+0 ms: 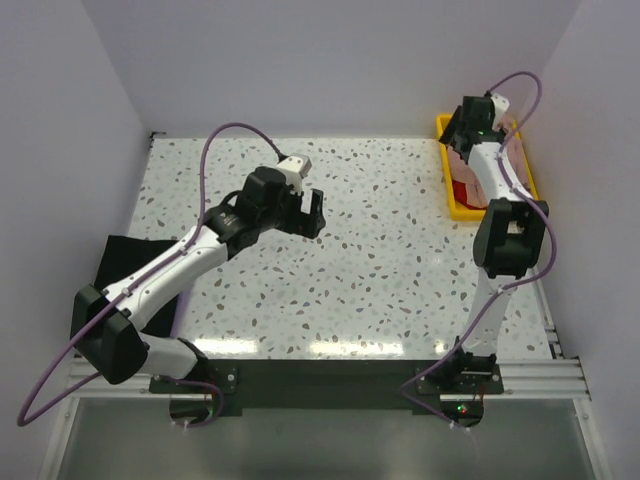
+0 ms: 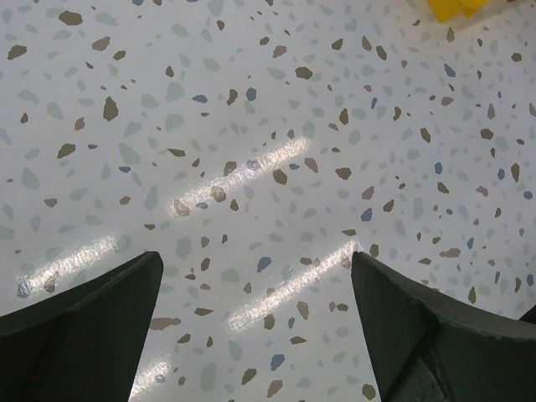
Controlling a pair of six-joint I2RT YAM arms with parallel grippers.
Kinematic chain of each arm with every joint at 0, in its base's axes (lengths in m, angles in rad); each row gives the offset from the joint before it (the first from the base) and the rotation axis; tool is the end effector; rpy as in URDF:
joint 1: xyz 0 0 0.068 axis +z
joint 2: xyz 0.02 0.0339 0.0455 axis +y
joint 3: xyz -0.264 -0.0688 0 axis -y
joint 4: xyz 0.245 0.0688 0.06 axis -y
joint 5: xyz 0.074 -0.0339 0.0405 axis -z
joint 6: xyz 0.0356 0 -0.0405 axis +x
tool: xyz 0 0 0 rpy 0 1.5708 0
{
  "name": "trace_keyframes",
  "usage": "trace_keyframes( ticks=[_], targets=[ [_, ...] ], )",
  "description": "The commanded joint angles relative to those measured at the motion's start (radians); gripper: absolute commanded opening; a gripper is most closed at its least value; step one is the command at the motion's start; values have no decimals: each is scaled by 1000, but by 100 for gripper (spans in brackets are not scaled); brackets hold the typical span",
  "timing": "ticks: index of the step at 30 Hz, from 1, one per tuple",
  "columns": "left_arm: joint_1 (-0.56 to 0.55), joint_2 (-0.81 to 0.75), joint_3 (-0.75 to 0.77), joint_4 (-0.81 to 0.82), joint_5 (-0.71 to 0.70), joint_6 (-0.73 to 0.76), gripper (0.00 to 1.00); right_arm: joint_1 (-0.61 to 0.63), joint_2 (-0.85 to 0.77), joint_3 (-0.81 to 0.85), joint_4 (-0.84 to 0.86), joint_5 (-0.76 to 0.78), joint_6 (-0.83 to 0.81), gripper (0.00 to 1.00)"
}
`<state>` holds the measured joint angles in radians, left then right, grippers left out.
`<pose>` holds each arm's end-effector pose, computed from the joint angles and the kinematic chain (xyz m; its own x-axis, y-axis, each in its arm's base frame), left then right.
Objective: Fold and stack the t-shirts
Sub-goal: Grab the tshirt from the pile
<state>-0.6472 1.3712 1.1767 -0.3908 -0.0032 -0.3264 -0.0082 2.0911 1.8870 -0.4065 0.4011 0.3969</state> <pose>0.2482 -0.1874 0.3232 -0.6101 0.0592 -0.7901 0.4278 0.8640 -0.2656 0.4907 -0.0179 0.2904 -0.4022 0.3592 -0.8421 0.5236 0.8448 0.1103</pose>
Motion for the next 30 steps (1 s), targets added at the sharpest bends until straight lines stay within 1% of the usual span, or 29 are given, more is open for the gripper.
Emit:
trace_keyframes(
  ticks=[1,6,9,13,16,19,22,25,26,27,28,30],
  targets=[
    [11,-30,41,6,34,-13,100,-55,7,37,-29,8,78,91],
    [15,-34,41,4,42,-11,100,-140,14,-32,-9,33,94,90],
    [17,-31,40,4,54,-13,100,-160,23,-39,-3,42,82,90],
    [20,-29,41,3,68,-13,100,-176,70,-22,-9,74,51,91],
    [23,-29,41,6,68,-13,100,-187,102,-17,-5,71,48,90],
    [24,-24,40,4,72,-13,100,-190,136,-16,20,67,39,88],
    [24,-23,40,1,69,-13,100,-194,162,7,9,58,37,78],
    [26,-26,40,0,65,-13,100,-196,161,1,24,56,36,67],
    [27,-26,40,0,65,-13,100,-196,156,0,23,59,36,56],
    [27,-24,40,1,66,-13,100,-196,153,-2,24,61,37,50],
    [29,-24,40,1,66,-13,100,-196,147,-9,29,61,37,34],
    [30,-21,41,1,68,-13,100,-196,126,-19,34,56,37,20]
  ],
)
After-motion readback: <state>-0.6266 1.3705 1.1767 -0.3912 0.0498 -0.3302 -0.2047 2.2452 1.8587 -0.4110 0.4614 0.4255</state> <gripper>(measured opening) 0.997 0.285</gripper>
